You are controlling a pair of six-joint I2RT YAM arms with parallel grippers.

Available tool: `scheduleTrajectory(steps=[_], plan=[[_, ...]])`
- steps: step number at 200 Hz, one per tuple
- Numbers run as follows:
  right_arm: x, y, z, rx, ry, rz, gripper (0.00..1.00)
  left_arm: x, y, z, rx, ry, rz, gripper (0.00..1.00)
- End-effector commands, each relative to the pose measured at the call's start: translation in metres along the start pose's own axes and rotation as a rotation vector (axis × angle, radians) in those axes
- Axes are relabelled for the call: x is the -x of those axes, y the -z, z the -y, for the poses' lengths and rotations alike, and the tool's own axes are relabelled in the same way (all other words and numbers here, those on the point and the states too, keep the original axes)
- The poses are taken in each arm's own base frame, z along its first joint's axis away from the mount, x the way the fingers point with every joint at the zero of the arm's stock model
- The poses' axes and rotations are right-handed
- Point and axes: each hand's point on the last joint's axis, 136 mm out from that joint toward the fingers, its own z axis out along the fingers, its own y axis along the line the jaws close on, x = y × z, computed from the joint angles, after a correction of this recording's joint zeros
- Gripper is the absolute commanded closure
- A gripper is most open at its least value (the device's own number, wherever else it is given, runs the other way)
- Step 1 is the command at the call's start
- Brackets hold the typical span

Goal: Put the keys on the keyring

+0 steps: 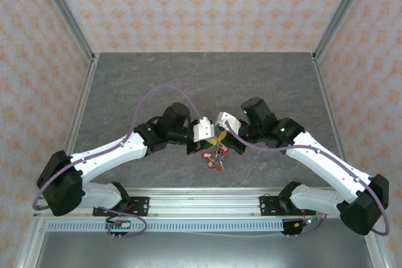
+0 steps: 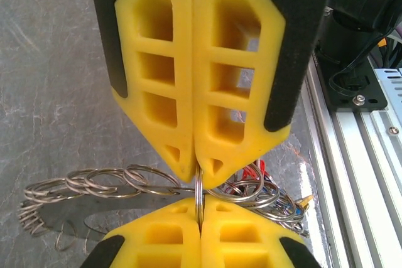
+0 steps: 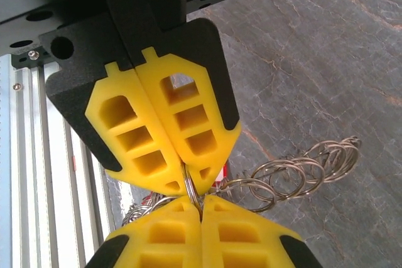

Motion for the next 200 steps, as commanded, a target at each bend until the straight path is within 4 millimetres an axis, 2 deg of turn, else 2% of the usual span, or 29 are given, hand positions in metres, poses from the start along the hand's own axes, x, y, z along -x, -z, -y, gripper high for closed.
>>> scheduleTrajectory(steps=[1,25,74,134,200], plan=[[0.016,0.01,-0.005,-0.015,0.045,0.077,0.93,0.017,0.004,-0.005,0.041,-0.028,0.06,1.0],[0.003,0.007,-0.004,-0.005,0.023,0.086,0.9,0.024,0.008,-0.003,0.036,-0.019,0.118,1.0],[0.002,0.002,0.0,0.026,-0.048,0.212,0.9,0.034,0.012,0.005,-0.002,-0.029,0.196,1.0],[-0.002,0.0,0.004,0.018,-0.059,0.253,0.85,0.043,0.013,0.008,-0.033,-0.024,0.244,1.0],[0.001,0.001,0.003,0.032,-0.051,0.258,0.96,0.039,0.013,0.005,-0.019,-0.015,0.217,1.0]])
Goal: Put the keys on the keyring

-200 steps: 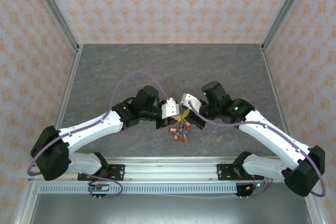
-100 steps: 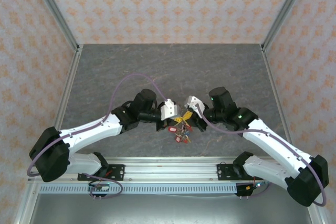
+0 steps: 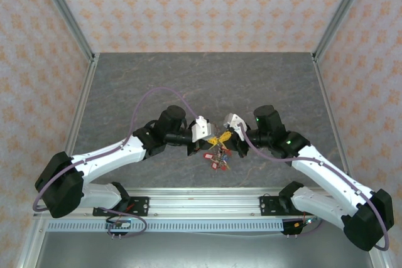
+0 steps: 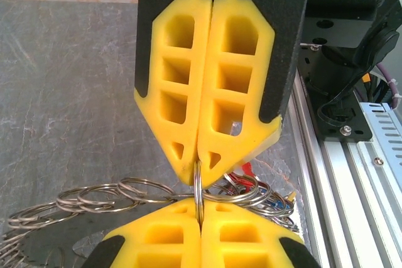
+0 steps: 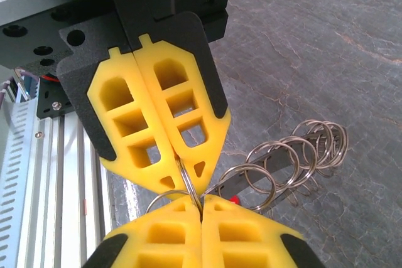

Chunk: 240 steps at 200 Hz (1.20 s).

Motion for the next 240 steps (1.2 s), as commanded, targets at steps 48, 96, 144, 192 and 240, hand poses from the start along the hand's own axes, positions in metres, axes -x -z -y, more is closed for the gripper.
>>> scheduleTrajectory(steps=[48,96,144,192,240], plan=[[0.013,0.004,0.0,0.007,0.021,0.022,0.99,0.026,0.008,0.0,0.011,-0.089,0.053,0.95],[0.02,0.006,-0.002,0.017,0.028,0.03,1.0,0.019,0.007,-0.003,0.018,-0.091,0.007,0.91],[0.022,0.006,-0.001,0.018,0.029,0.011,1.0,0.016,0.007,-0.004,0.024,-0.093,-0.017,0.87],[0.022,0.005,0.002,0.01,0.042,-0.017,1.0,0.011,0.006,-0.004,0.019,-0.091,-0.043,0.84],[0.023,0.006,0.003,0.011,0.049,-0.053,1.0,0.009,0.004,-0.006,0.014,-0.096,-0.073,0.84]])
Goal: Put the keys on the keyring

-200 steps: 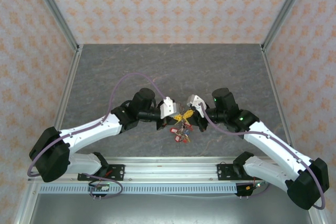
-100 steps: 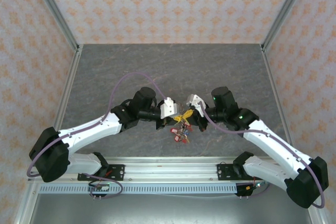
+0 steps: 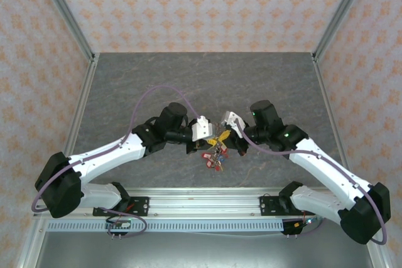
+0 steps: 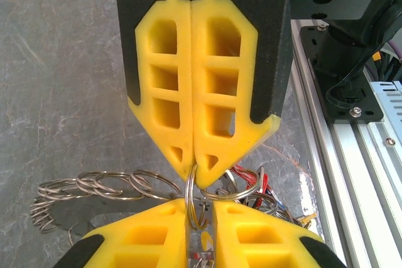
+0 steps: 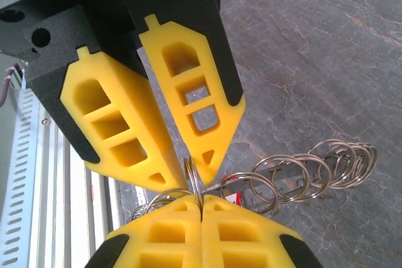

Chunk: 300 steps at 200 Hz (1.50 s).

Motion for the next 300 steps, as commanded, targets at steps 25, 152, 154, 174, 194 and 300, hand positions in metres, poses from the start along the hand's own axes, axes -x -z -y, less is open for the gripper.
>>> scheduleTrajectory(steps=[25,152,154,174,194,300], plan=[[0.016,0.008,0.0,-0.026,0.065,-0.025,1.0,0.004,0.0,-0.005,0.008,-0.031,-0.036,0.85],[-0.002,0.007,0.002,-0.104,0.067,-0.05,0.79,0.027,0.006,0.001,-0.003,-0.011,0.106,1.0],[-0.003,0.007,0.002,-0.106,0.065,-0.043,0.79,0.028,0.006,0.001,-0.005,-0.011,0.11,1.0],[-0.004,0.006,0.004,-0.123,0.042,0.017,0.76,0.031,0.007,0.003,-0.018,-0.008,0.128,1.0],[-0.006,0.003,0.005,-0.121,0.014,0.048,0.74,0.034,0.008,0.003,-0.021,-0.006,0.151,1.0],[-0.015,0.017,0.019,-0.281,0.139,0.088,0.69,0.038,0.007,0.0,-0.018,0.008,0.163,1.0]])
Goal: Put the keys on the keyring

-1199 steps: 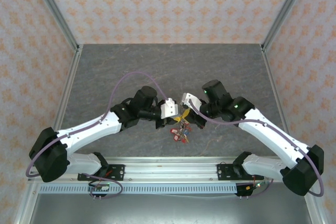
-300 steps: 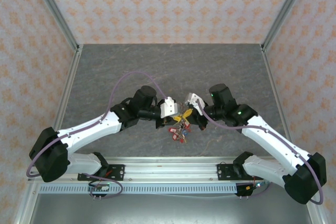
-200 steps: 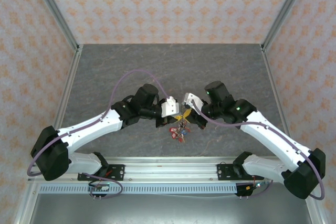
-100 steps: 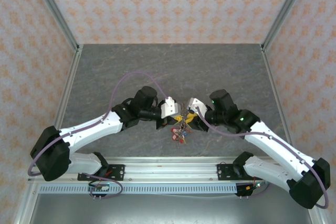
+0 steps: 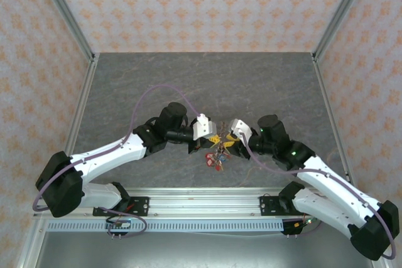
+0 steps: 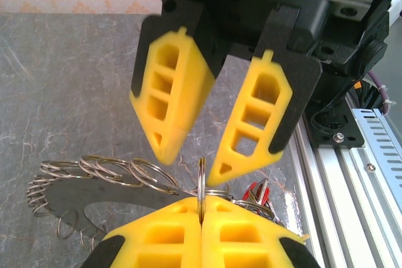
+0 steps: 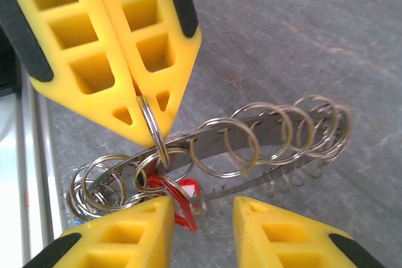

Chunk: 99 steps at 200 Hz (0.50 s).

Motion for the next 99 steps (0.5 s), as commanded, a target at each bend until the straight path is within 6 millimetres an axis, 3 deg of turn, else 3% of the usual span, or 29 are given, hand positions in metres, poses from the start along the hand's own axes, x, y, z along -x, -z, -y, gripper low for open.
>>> scheduleTrajectory(steps=[1,53,99], plan=[[0.007,0.004,0.009,-0.06,0.058,0.02,0.69,0.026,0.008,-0.002,0.008,-0.046,0.089,1.0],[-0.007,-0.012,0.005,-0.008,0.053,-0.006,0.59,0.028,0.01,0.0,0.001,-0.048,0.092,1.0],[0.001,-0.018,-0.001,0.037,0.054,0.044,0.57,0.028,0.011,0.005,-0.024,-0.055,0.087,1.0]])
